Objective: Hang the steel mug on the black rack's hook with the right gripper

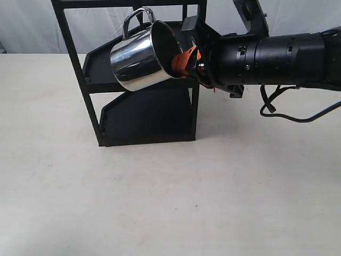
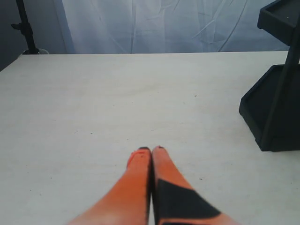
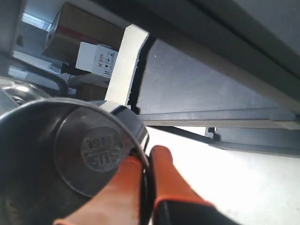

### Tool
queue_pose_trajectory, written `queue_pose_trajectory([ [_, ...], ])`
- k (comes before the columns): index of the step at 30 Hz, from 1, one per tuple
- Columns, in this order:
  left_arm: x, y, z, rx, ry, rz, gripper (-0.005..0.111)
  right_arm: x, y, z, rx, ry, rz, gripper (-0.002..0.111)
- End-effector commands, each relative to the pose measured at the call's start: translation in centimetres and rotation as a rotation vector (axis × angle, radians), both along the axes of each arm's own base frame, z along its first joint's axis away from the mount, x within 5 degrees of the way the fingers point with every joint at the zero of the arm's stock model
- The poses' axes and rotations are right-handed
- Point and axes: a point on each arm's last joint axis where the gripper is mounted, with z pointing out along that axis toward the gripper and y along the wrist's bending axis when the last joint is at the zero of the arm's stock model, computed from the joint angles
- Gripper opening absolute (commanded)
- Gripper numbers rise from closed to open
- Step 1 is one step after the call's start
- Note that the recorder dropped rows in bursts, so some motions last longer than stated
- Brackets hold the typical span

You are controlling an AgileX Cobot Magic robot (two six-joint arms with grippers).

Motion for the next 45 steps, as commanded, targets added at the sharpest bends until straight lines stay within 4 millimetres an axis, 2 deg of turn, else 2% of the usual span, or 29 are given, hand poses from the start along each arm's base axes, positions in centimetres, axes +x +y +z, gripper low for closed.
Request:
queue_pose_trajectory([
  [1, 0.0, 0.0, 0.1, -0.003, -0.005, -0.004, 0.0, 0.3, -0.7, -0.2, -0.033, 0.027, -0.072, -0.001],
  [12, 0.0, 0.0, 0.1, -0.003, -0.005, -0.004, 0.0, 0.4, -1.4, -1.3, -0.17, 0.035, -0.112, -0.001],
  [22, 0.0, 0.0, 0.1, -0.003, -0.005, -0.004, 0.0, 0.5, -1.5, -1.3, -0.171, 0.041, -0.121, 0.0],
  [23, 0.0, 0.0, 0.1, -0.003, -0.005, -0.004, 0.0, 0.5, -1.5, -1.3, -0.16, 0.051, -0.128, 0.004],
  [25, 0.0, 0.0, 0.1, -0.003, -0.005, -0.004, 0.0, 0.5, -1.5, -1.3, -0.135, 0.079, -0.141, 0.023],
  [26, 0.0, 0.0, 0.1, -0.003, -0.005, -0.004, 0.0, 0.4, -1.4, -1.2, -0.126, 0.084, -0.129, 0.037],
  [28, 0.0, 0.0, 0.1, -0.003, -0.005, -0.004, 0.0, 0.3, -1.3, -1.2, -0.115, 0.09, -0.119, 0.056],
  [29, 0.0, 0.0, 0.1, -0.003, -0.005, -0.004, 0.0, 0.3, -1.2, -1.2, -0.111, 0.095, -0.12, 0.059],
  [37, 0.0, 0.0, 0.1, -0.003, -0.005, -0.004, 0.0, 0.2, -1.4, -0.8, -0.105, 0.088, -0.137, 0.06],
  [45, 0.0, 0.0, 0.1, -0.003, -0.005, -0.004, 0.0, -0.8, -2.3, 1.7, -0.149, -0.014, -0.186, 0.06],
])
